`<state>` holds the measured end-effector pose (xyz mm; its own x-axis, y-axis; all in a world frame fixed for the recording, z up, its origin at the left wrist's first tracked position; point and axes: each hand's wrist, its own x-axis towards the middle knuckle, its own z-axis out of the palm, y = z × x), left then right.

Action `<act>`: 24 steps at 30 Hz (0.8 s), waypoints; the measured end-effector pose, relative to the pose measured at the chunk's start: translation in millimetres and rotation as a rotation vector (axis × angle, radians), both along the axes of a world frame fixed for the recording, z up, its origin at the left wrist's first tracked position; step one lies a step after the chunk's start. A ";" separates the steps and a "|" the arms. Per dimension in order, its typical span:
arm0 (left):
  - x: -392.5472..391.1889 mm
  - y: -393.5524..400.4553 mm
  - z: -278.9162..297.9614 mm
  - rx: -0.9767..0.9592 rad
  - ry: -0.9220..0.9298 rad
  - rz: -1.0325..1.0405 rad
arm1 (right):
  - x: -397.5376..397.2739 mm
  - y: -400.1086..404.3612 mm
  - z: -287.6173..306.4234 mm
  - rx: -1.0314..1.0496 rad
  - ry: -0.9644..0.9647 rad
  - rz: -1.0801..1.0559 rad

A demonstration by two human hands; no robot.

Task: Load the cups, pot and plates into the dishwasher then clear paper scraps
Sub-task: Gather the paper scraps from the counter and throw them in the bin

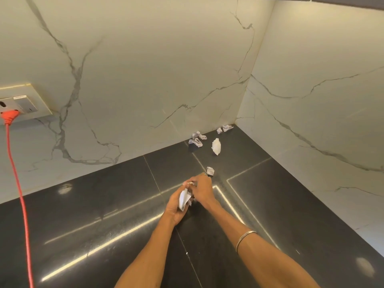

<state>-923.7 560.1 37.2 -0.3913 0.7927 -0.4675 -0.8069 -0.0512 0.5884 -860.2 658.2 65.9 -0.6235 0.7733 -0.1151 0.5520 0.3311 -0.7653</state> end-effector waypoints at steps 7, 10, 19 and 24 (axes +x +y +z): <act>-5.0 2.4 -7.9 -0.013 0.015 -0.013 | 7.4 13.8 4.8 -0.028 0.037 0.071; -6.3 6.0 -3.6 0.010 -0.008 0.015 | 9.9 23.9 7.6 -0.078 0.049 0.138; -12.4 14.8 -7.1 0.031 -0.026 0.021 | 15.6 50.5 -3.0 0.335 -0.011 -0.124; -12.1 14.4 -8.7 0.061 -0.069 0.050 | 14.9 68.1 -15.8 0.269 -0.201 -0.062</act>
<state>-935.9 574.5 28.5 -0.3997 0.8007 -0.4462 -0.8410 -0.1268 0.5259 -845.3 726.3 50.1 -0.5601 0.8282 -0.0181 0.7084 0.4675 -0.5288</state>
